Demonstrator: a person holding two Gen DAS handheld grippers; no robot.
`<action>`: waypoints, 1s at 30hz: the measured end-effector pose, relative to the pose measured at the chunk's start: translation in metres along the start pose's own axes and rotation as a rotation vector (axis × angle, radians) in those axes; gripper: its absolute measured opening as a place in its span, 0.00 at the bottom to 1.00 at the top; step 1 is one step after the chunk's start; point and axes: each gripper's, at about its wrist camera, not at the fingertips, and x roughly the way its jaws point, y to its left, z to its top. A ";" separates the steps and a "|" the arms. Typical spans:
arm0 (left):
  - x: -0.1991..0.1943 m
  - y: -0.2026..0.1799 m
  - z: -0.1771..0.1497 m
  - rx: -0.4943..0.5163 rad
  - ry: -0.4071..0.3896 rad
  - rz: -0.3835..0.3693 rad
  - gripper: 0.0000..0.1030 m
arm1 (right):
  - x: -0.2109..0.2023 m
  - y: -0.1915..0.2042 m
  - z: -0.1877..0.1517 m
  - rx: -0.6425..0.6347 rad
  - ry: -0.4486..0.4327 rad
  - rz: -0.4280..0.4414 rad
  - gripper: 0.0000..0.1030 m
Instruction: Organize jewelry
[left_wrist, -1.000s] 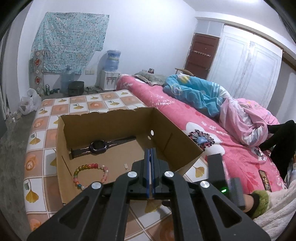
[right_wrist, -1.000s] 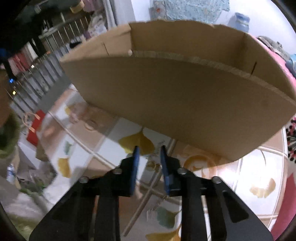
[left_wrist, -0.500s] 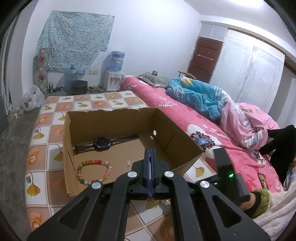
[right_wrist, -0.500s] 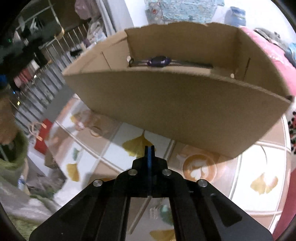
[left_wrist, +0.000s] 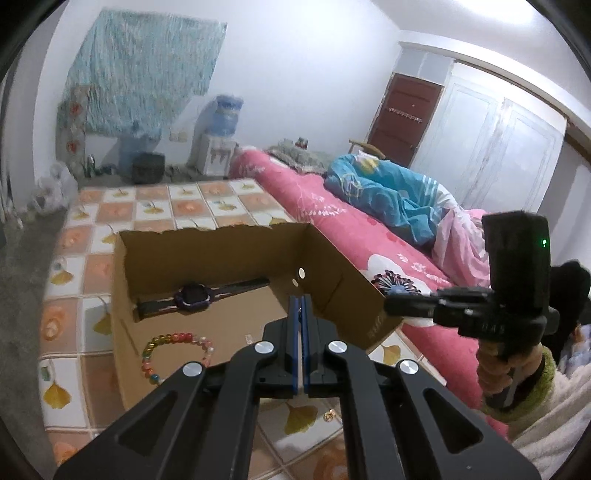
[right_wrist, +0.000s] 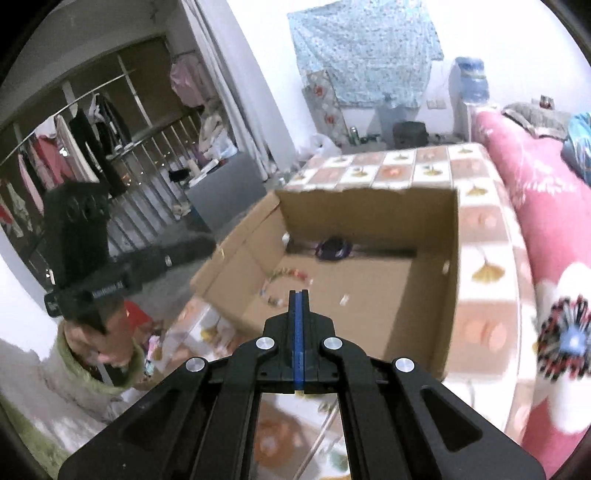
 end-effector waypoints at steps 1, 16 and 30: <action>0.007 0.003 0.004 -0.016 0.022 -0.006 0.01 | 0.005 -0.004 0.008 -0.002 0.009 -0.010 0.00; 0.129 0.047 0.039 -0.180 0.333 0.040 0.06 | 0.088 -0.058 0.048 0.036 0.180 -0.124 0.07; 0.092 0.036 0.041 -0.180 0.249 0.040 0.15 | 0.029 -0.061 0.045 0.078 0.057 -0.162 0.17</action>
